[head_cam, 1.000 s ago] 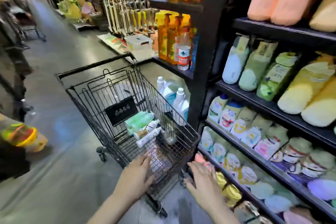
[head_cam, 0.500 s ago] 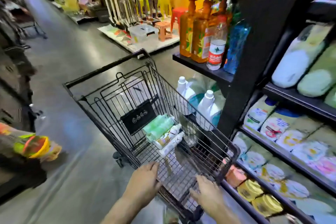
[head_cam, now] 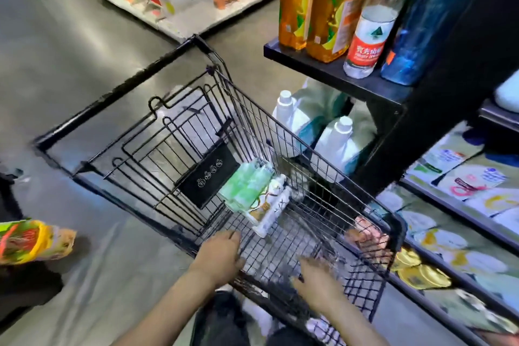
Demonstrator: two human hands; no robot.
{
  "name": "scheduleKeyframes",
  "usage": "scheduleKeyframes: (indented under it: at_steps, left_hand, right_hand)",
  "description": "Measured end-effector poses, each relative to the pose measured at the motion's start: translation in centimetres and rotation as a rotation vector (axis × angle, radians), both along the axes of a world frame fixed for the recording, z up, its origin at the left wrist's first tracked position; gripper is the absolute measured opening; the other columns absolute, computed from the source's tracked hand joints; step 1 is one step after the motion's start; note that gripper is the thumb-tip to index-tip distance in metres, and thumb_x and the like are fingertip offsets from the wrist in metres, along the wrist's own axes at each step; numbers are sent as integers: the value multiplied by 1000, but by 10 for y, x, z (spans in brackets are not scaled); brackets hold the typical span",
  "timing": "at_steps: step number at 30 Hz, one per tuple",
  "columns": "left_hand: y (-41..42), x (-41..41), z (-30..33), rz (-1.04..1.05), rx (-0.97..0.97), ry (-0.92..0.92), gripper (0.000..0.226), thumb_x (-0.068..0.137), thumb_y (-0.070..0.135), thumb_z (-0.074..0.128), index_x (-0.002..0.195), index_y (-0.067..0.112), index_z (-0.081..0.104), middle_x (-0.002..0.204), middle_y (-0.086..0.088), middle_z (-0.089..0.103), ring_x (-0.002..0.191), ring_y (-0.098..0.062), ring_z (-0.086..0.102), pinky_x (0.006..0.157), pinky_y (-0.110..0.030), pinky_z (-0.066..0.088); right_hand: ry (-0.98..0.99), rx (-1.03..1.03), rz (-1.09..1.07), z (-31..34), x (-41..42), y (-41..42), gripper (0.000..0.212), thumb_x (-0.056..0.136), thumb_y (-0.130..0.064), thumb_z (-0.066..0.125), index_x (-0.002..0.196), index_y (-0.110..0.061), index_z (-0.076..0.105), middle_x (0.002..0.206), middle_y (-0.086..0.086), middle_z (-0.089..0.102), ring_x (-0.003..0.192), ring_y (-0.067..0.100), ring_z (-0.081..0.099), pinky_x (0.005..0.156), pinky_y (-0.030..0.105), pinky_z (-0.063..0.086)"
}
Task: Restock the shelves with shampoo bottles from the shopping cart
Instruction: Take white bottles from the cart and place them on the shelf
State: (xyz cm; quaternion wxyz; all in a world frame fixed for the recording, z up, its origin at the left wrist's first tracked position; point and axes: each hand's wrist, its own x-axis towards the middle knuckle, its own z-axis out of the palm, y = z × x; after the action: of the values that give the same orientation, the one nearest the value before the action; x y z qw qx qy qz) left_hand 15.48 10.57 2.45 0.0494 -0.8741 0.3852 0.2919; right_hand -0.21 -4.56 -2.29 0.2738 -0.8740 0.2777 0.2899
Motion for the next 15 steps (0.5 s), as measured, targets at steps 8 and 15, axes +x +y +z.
scheduleKeyframes:
  at_steps: [8,15]
  left_hand:
    - [-23,96,-57,-254,168,147,56,95,39,45,141,10,29,137,-12,46,127,-30,44,97,-41,41]
    - [-38,173,-114,-257,231,250,56,94,49,43,136,12,37,139,-10,46,125,-29,48,97,-36,41]
  right_hand:
    - [214,125,-258,-30,58,13,59,99,-39,42,147,-14,19,139,10,48,114,24,56,81,29,43]
    - [324,222,-521,-89,106,12,69,99,-44,40,149,-3,16,149,14,38,133,27,41,106,31,36]
